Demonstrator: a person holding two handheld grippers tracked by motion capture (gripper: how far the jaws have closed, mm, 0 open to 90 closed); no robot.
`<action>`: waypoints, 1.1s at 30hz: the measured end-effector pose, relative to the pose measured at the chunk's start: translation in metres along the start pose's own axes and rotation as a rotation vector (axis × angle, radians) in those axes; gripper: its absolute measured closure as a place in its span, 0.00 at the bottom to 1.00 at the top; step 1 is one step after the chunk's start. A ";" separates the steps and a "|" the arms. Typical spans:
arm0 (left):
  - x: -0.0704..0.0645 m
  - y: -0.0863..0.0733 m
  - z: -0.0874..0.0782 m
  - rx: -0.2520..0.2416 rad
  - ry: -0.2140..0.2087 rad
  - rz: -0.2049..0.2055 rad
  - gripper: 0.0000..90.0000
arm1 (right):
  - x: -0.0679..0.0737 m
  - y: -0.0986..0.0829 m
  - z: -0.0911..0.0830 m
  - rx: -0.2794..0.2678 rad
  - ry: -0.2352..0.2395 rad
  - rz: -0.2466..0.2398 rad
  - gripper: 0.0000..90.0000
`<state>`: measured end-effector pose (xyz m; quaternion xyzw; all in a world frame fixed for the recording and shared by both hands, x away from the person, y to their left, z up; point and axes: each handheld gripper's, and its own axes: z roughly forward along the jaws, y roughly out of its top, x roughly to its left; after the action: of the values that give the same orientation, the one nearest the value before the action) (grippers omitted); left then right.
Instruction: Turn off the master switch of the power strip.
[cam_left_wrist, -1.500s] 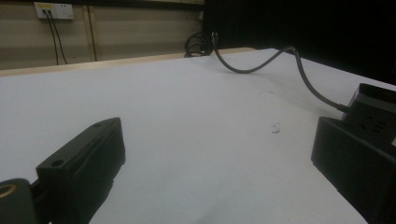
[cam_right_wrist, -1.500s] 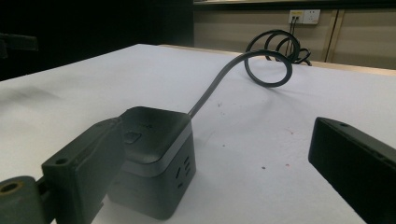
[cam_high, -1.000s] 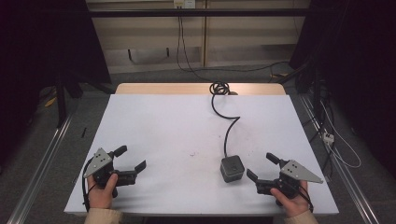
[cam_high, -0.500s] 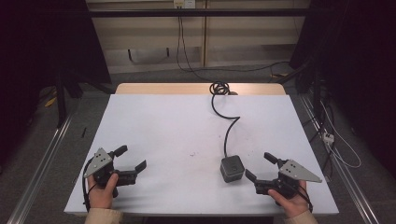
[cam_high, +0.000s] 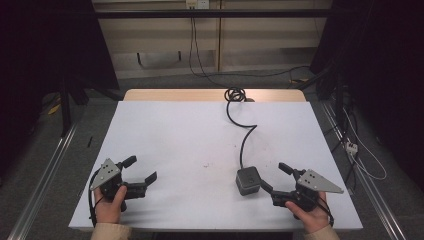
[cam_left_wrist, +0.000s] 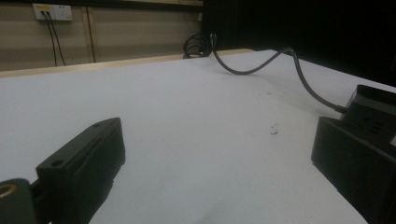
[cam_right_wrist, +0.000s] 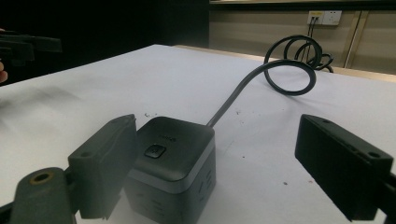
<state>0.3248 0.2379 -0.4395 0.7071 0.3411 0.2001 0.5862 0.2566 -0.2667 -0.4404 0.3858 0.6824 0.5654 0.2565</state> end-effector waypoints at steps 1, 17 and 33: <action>0.000 0.000 0.000 0.001 0.000 0.004 0.03 | 0.000 0.000 0.000 0.001 0.001 0.000 0.15; 0.000 -0.001 0.001 0.005 0.000 -0.001 0.03 | 0.002 0.004 0.006 0.014 0.025 -0.011 0.22; 0.000 -0.002 0.000 0.006 -0.001 -0.012 0.03 | 0.002 0.006 0.011 0.022 0.045 0.002 0.30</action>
<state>0.3249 0.2380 -0.4413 0.7068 0.3457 0.1954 0.5854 0.2661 -0.2583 -0.4366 0.3766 0.6937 0.5667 0.2362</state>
